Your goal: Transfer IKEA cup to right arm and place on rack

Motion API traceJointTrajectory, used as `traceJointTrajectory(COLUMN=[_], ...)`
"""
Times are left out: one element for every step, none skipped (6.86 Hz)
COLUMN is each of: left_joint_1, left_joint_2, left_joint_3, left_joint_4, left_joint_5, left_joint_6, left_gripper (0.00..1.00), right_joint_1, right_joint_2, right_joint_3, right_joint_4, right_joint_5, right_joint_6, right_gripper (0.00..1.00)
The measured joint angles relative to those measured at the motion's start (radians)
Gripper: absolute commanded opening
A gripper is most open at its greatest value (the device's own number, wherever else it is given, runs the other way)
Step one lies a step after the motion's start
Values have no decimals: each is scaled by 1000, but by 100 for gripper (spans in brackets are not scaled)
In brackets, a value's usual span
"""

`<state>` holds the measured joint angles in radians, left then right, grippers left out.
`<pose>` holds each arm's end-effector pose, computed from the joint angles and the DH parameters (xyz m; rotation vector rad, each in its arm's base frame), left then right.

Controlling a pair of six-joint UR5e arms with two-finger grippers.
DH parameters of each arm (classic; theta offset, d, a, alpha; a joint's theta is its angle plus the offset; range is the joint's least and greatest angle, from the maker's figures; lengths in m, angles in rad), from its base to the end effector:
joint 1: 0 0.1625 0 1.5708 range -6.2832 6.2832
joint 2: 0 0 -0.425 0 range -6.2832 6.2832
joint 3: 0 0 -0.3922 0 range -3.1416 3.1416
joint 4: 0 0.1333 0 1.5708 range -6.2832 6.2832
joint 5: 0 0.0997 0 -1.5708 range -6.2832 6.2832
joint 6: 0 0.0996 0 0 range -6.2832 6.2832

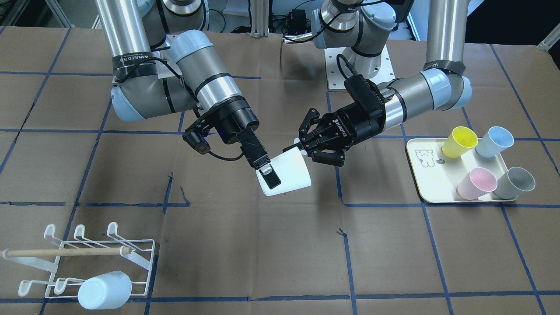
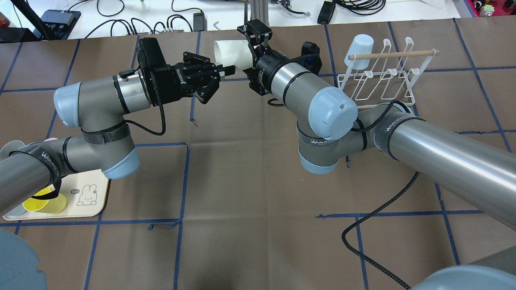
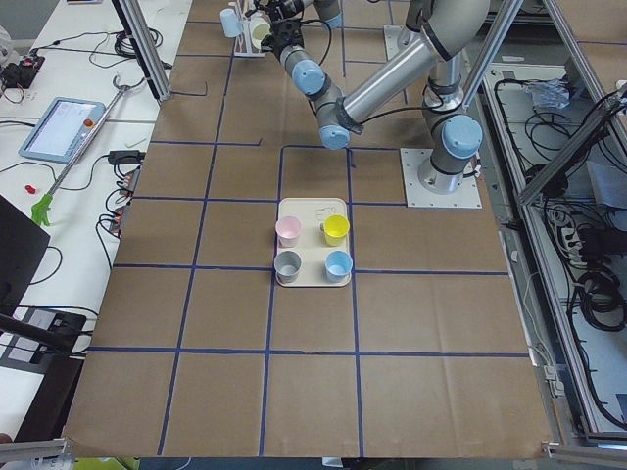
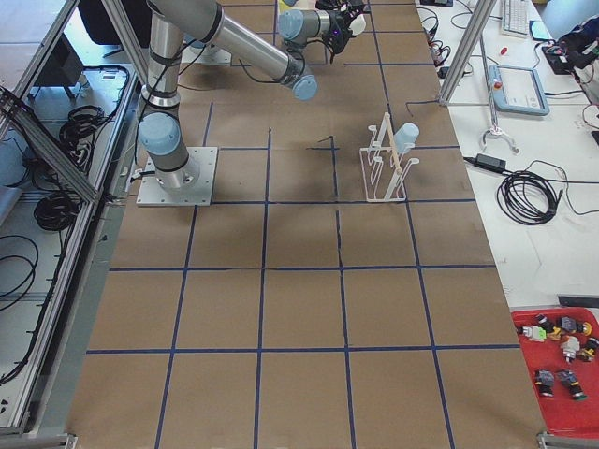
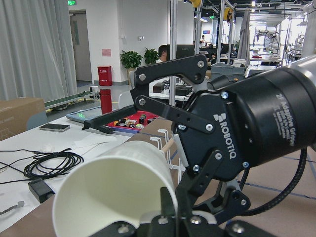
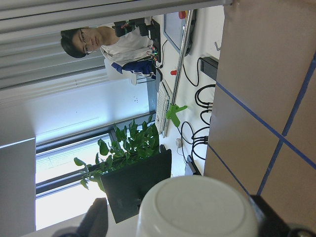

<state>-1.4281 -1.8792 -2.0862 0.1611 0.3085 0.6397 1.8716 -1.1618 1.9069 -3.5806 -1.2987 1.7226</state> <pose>-0.1575 -0.5082 0.3397 -1.1093 -1.6526 1.3683 0.3244 -0.5054 0.3527 1.0885 1.5544 -0.5147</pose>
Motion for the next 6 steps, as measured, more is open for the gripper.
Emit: traceJointTrajectory(left_joint_1=[0, 0, 0, 0, 0, 0], left_joint_2=[0, 0, 0, 0, 0, 1], left_joint_3=[0, 0, 0, 0, 0, 1], left_joint_4=[0, 0, 0, 0, 0, 1], left_joint_5=[0, 0, 0, 0, 0, 0], left_joint_6=[0, 0, -1, -1, -1, -4], left_gripper=[6, 6, 6, 6, 6, 8], right_joint_1=[1, 1, 1, 1, 1, 1], right_joint_2=[2, 4, 8, 11, 13, 13], right_joint_3=[-1, -2, -2, -2, -2, -2], right_joint_4=[0, -1, -1, -2, -3, -3], right_joint_5=[2, 4, 6, 9, 10, 11], right_joint_6=[0, -1, -2, -3, -4, -5], right_gripper=[85, 83, 75, 69, 63, 57])
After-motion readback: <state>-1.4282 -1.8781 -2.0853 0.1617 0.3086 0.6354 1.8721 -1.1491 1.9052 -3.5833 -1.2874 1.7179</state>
